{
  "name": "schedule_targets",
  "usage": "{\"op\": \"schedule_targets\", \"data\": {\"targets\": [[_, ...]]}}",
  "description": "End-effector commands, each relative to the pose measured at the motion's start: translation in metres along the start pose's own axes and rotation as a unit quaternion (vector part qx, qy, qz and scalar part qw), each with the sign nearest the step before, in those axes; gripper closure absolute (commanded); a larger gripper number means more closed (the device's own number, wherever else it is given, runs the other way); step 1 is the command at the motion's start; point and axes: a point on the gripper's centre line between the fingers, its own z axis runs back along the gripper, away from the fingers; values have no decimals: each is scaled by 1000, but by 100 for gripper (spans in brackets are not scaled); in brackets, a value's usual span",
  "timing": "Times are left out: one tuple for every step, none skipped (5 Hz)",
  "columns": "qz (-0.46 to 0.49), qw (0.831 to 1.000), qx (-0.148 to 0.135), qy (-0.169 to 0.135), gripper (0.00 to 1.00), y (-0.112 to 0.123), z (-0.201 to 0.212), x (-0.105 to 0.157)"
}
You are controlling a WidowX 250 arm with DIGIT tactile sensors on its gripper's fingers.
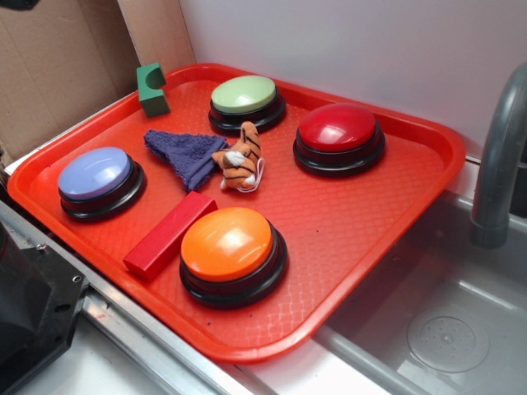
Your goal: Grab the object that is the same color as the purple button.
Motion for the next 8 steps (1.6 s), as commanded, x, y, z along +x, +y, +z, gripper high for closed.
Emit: {"op": "schedule_targets", "data": {"targets": [[0,1000,0,0,0,0,0,0],[129,991,-20,14,0,11,-13,25],[252,967,-28,6,0,26,-30,54],[371,928,-24,-4,0,48,-59,78],[438,899,-23,-12,0,59,-89,94],[492,870,-2,-24,0,66,-122,105],[496,868,17,-27,0,76,-147,119],[511,858,43,-30,0,80,-171,126]]}}
